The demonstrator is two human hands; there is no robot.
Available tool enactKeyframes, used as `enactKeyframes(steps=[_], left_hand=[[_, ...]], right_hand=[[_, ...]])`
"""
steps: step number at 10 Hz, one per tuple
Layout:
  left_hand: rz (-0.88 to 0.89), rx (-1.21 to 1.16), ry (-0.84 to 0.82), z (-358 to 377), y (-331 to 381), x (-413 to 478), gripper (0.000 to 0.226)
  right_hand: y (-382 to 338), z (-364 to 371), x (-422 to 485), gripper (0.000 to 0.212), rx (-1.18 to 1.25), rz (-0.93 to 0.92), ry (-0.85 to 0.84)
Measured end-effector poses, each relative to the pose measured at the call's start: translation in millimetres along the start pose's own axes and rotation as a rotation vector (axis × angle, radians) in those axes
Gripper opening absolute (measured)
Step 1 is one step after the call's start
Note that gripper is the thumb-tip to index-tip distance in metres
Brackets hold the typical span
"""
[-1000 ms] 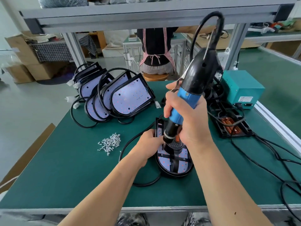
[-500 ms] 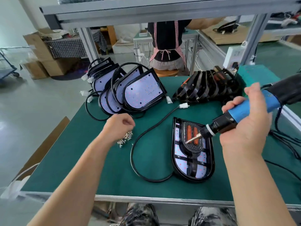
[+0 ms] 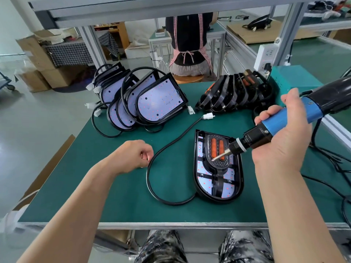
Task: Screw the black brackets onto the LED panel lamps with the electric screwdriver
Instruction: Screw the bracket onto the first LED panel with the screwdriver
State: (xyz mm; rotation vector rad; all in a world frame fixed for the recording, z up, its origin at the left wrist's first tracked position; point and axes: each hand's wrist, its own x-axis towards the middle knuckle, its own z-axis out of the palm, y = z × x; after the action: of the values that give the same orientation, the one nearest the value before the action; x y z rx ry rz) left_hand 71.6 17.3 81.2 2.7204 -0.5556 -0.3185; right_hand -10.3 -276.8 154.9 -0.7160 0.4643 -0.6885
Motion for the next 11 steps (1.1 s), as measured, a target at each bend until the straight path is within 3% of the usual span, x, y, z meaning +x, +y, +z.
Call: enactKeyframes(steps=[2,3,4,5,7,8,11], left_hand=[[0.008,-0.013,0.061,6.0,-5.1,-8.5,0.027],[-0.07,-0.168,0.311,-2.4,2.2,-8.1,0.019],[0.004,-0.577,0.377,-9.7,39.2,-10.3,0.017],[0.13,-0.928,0.247,1.6,85.7,-13.3,0.02],[0.187,-1.031,0.194,24.5,124.5,-8.0,0.032],[0.178,-1.071,0.193,28.7,129.8,-8.0,0.034],[0.131,-1.2,0.185,33.6,133.9,-6.9,0.032]], right_hand=[[7.1,-9.6,0.5,0.028,0.067,-0.078,-0.057],[8.9,-11.3,3.4,0.03,0.075,-0.104,-0.07],[6.7,-7.7,4.0,0.029,0.087,-0.103,-0.057],[5.4,-4.2,1.4,0.028,0.105,-0.097,-0.055],[-2.0,4.7,1.2,0.028,0.148,-0.077,-0.016],[-9.3,6.5,9.2,0.027,0.08,-0.027,-0.039],[-7.5,5.8,5.2,0.022,0.219,-0.093,-0.013]])
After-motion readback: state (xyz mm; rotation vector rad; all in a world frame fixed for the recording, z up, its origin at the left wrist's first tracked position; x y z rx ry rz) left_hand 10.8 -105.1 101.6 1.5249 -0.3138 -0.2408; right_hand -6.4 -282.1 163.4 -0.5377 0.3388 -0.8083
